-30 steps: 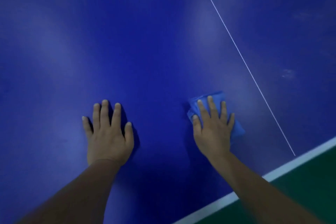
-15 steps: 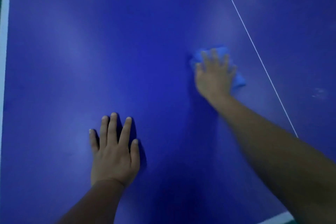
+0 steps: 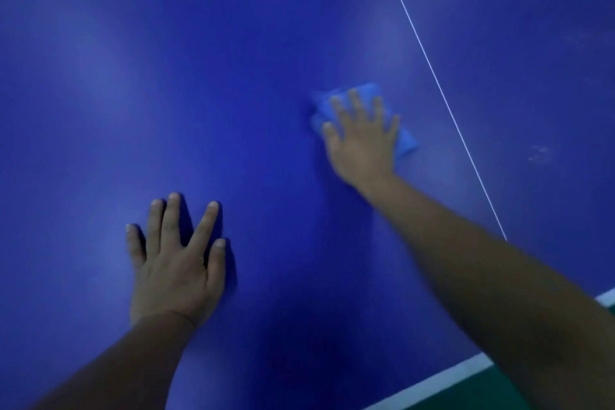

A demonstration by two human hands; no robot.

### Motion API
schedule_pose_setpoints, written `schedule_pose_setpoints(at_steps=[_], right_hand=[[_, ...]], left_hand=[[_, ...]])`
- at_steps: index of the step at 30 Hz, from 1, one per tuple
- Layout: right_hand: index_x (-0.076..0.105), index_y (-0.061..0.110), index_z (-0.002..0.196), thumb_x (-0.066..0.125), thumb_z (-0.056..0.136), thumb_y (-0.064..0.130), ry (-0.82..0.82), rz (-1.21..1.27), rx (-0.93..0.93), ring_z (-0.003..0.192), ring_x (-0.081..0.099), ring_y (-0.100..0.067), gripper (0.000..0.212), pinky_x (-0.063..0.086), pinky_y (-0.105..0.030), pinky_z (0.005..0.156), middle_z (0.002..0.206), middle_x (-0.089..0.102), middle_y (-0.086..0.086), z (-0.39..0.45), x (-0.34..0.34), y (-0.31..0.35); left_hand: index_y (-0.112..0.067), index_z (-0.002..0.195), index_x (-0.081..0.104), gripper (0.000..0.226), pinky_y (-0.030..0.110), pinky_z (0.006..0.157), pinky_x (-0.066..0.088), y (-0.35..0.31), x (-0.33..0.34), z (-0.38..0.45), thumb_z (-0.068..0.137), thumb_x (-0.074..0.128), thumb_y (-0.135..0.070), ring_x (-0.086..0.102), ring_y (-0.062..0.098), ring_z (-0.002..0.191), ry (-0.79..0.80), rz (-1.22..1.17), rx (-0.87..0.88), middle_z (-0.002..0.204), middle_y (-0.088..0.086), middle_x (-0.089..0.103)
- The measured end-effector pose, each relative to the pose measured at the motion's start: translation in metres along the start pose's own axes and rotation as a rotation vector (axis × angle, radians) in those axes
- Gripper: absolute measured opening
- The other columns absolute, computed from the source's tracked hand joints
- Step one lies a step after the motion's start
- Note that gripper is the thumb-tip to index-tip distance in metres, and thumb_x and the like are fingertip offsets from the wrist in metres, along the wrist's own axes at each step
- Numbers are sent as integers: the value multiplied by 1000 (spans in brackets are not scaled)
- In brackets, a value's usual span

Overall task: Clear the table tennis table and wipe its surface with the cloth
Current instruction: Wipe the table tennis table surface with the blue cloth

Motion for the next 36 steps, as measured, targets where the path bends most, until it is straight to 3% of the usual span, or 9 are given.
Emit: schedule_pose_setpoints(at_steps=[4, 8, 10, 16, 21, 25, 28, 32, 36], right_hand=[[29, 36, 154, 28, 100, 56, -16, 72, 238, 152, 13, -33, 58, 11, -67, 116, 165, 19, 7, -46, -9, -72], [43, 33, 149, 36, 99, 55, -4, -12, -224, 149, 23, -37, 55, 17, -67, 115, 160, 34, 1, -161, -4, -38], [46, 34, 146, 37, 98, 56, 27, -9, -342, 149, 25, -36, 54, 20, -67, 114, 159, 36, 3, -150, -6, -50], [25, 40, 155, 32, 99, 57, 29, 108, 298, 153, 6, -32, 58, 6, -66, 117, 166, 14, 10, -46, -8, -71], [41, 34, 150, 36, 100, 54, 24, 36, -374, 151, 16, -37, 54, 14, -68, 115, 163, 28, 2, -163, -8, 2], [47, 35, 147, 42, 99, 54, 111, 12, -657, 150, 22, -38, 51, 19, -69, 113, 160, 34, -1, -248, -18, -66], [37, 34, 149, 25, 99, 61, 91, -49, -224, 148, 24, -36, 58, 27, -69, 109, 160, 33, 1, -210, -17, -140], [29, 37, 154, 21, 93, 63, 69, 80, 386, 152, 11, -33, 67, 10, -66, 117, 165, 20, 7, -189, -19, -139], [37, 34, 152, 30, 99, 57, 65, 6, 15, 151, 17, -37, 58, 12, -67, 117, 163, 28, 2, -254, -9, -39]], left_hand=[[-30, 150, 41, 59, 59, 120, 1, 1, 0, 0, 96, 26, -50, 6, 33, 152, 5, -19, 3, 160, 18, 22], [-30, 149, 42, 61, 59, 119, 0, 0, -1, -1, 95, 26, -51, 7, 35, 151, 5, -18, -1, 160, 19, 22], [-31, 149, 41, 60, 59, 119, 0, 0, -1, -1, 95, 27, -51, 6, 35, 151, 9, -19, 6, 160, 20, 21], [-33, 150, 41, 60, 60, 119, 0, 1, -1, -1, 95, 26, -53, 5, 35, 151, 4, -7, 10, 160, 20, 20], [-33, 151, 39, 61, 61, 119, 0, 0, -1, -1, 95, 25, -53, 3, 34, 151, 13, -10, 17, 161, 20, 18], [-33, 152, 38, 61, 61, 119, -2, 0, -1, -2, 96, 25, -54, 1, 34, 152, 30, -10, 17, 162, 20, 16], [-33, 153, 35, 61, 60, 119, -4, -2, -1, -1, 96, 24, -53, -1, 33, 152, 36, -7, 15, 162, 20, 14], [-31, 153, 34, 61, 62, 118, -2, -3, -2, -2, 96, 24, -51, 2, 37, 151, 19, 10, 19, 162, 22, 15], [-29, 155, 31, 63, 63, 117, 3, -7, -3, -5, 96, 19, -51, 5, 39, 150, 20, 56, 29, 161, 23, 16]])
Point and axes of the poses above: each hand's wrist, its own z-axis towards the middle knuckle, its own x-axis out of the palm, y = z × x, the point moved 4 cm from there along z, towards the middle knuckle
